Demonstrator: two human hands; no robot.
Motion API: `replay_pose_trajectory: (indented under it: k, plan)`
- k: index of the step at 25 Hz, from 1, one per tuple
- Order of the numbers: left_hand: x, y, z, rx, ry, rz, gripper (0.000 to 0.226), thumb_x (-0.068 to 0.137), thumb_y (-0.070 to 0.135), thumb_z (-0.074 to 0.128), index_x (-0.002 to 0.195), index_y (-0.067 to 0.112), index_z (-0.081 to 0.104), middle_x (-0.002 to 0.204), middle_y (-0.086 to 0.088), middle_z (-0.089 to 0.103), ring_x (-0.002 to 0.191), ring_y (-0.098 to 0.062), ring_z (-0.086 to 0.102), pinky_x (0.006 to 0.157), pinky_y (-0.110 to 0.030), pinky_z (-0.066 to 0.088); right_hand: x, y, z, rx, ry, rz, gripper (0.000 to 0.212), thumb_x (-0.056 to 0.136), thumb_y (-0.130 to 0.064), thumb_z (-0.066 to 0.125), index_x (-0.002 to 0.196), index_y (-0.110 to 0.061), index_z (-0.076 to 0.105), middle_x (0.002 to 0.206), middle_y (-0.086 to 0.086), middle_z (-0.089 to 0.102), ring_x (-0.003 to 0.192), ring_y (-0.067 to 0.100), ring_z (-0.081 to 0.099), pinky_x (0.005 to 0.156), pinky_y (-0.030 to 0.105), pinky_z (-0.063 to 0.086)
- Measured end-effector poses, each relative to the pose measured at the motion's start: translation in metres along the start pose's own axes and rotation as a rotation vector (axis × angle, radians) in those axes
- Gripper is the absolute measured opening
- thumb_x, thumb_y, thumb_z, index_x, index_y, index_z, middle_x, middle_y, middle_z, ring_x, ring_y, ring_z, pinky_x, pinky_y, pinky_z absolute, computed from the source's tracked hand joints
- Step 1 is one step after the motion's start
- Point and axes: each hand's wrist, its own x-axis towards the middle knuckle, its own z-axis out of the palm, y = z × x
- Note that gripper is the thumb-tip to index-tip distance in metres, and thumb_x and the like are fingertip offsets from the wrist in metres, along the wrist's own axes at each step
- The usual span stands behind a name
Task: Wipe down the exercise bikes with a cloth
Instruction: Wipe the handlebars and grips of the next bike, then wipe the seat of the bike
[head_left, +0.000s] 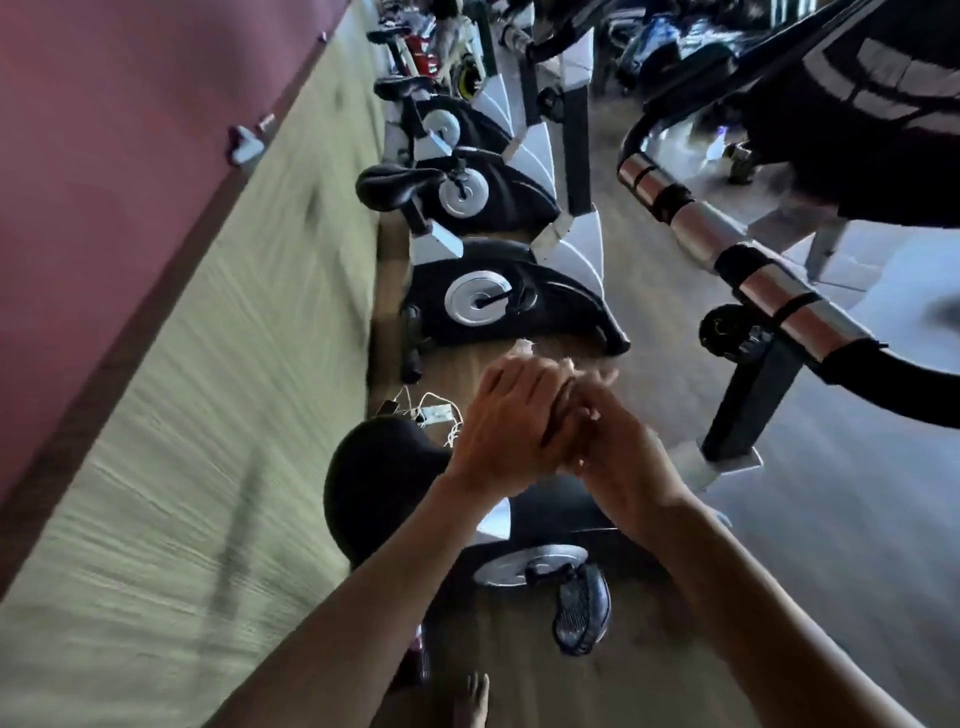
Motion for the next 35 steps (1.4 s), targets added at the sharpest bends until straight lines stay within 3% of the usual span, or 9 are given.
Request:
replay_pose_trajectory:
  k: [4,9,12,17,22,25,28,31,35]
  plan:
    - [-0.058,-0.020,-0.012,-0.184,-0.140,-0.321,0.065,0.086,0.039,0.055,0.145,0.011,0.047,0.145,-0.006,0.049,0.145,-0.026,0.036,0.122,-0.037,0.025,0.018,0.052,0.016,-0.016,0.063,0.076,0.023,0.102,-0.010,0.052,0.119,-0.017,0.067,0.101,0.010,0.075,0.090,0.028,0.068,0.064,0.037,0.053]
    - [-0.103,-0.063,-0.033,-0.632,0.032,-1.102,0.043,0.089,0.051,0.056,0.107,0.014,0.067,0.100,-0.010,0.064,0.092,-0.022,0.060,0.082,-0.026,0.048,0.054,0.088,0.034,-0.093,0.047,0.210,0.030,0.099,-0.001,0.048,0.117,-0.016,0.067,0.101,0.008,0.075,0.091,0.021,0.069,0.074,0.037,0.056]
    - [-0.114,-0.089,-0.042,-0.818,-0.064,-1.238,0.028,0.100,0.030,0.062,0.093,0.004,0.070,0.082,-0.017,0.067,0.075,-0.027,0.063,0.065,-0.029,0.050,0.078,0.105,0.045,-0.178,-0.011,0.314,0.032,0.098,-0.001,0.051,0.123,-0.014,0.066,0.101,0.007,0.074,0.093,0.020,0.068,0.086,0.042,0.056]
    - [-0.129,-0.126,-0.031,-1.037,0.013,-1.416,0.014,0.096,0.015,0.067,0.109,0.012,0.072,0.100,-0.010,0.077,0.095,-0.024,0.074,0.084,-0.037,0.062,0.103,0.136,0.060,-0.517,-0.004,0.252,0.036,0.099,-0.025,0.063,0.131,-0.022,0.046,0.110,-0.001,0.064,0.088,0.006,0.069,0.072,0.022,0.055]
    - [-0.141,-0.159,-0.008,-1.165,-0.033,-1.520,0.020,0.098,0.016,0.063,0.116,0.016,0.072,0.108,-0.009,0.077,0.103,-0.023,0.073,0.088,-0.044,0.062,0.151,0.178,0.057,-0.801,-0.091,0.141,0.030,0.099,-0.010,0.062,0.126,-0.020,0.053,0.112,0.008,0.065,0.090,0.009,0.065,0.069,0.019,0.054]
    - [-0.156,-0.191,0.011,-1.006,-0.034,-1.574,0.025,0.097,0.028,0.065,0.107,0.006,0.075,0.094,-0.005,0.075,0.088,-0.017,0.071,0.084,-0.034,0.060,0.199,0.203,0.046,-1.026,-0.193,0.025,0.034,0.097,-0.006,0.061,0.128,-0.018,0.054,0.118,0.007,0.057,0.104,0.019,0.057,0.085,0.022,0.049]
    - [-0.183,-0.223,0.039,-0.487,-0.004,-1.563,0.030,0.095,0.033,0.063,0.097,0.006,0.076,0.086,0.005,0.066,0.086,-0.013,0.063,0.079,-0.027,0.050,0.238,0.236,0.025,-1.528,-0.319,-0.007,0.044,0.095,-0.023,0.052,0.138,-0.021,0.046,0.142,0.011,0.045,0.129,0.031,0.035,0.110,0.042,0.028]
    - [-0.210,-0.245,0.066,0.003,0.085,-1.466,0.022,0.100,0.022,0.058,0.116,0.012,0.069,0.115,-0.003,0.062,0.110,-0.019,0.059,0.092,-0.031,0.051,0.247,0.254,0.018,-1.688,-0.378,-0.201,0.058,0.101,-0.039,0.040,0.154,-0.018,0.030,0.166,0.012,0.016,0.153,0.029,0.008,0.123,0.046,0.010]
    - [-0.215,-0.259,0.106,0.119,-0.035,-1.466,0.049,0.107,0.037,0.038,0.146,0.009,0.046,0.147,-0.011,0.050,0.133,-0.027,0.048,0.108,-0.042,0.043,0.261,0.281,0.017,-1.746,-0.640,-0.432,0.068,0.107,-0.051,0.024,0.161,-0.010,0.018,0.169,0.014,0.010,0.157,0.027,0.008,0.127,0.047,0.011]
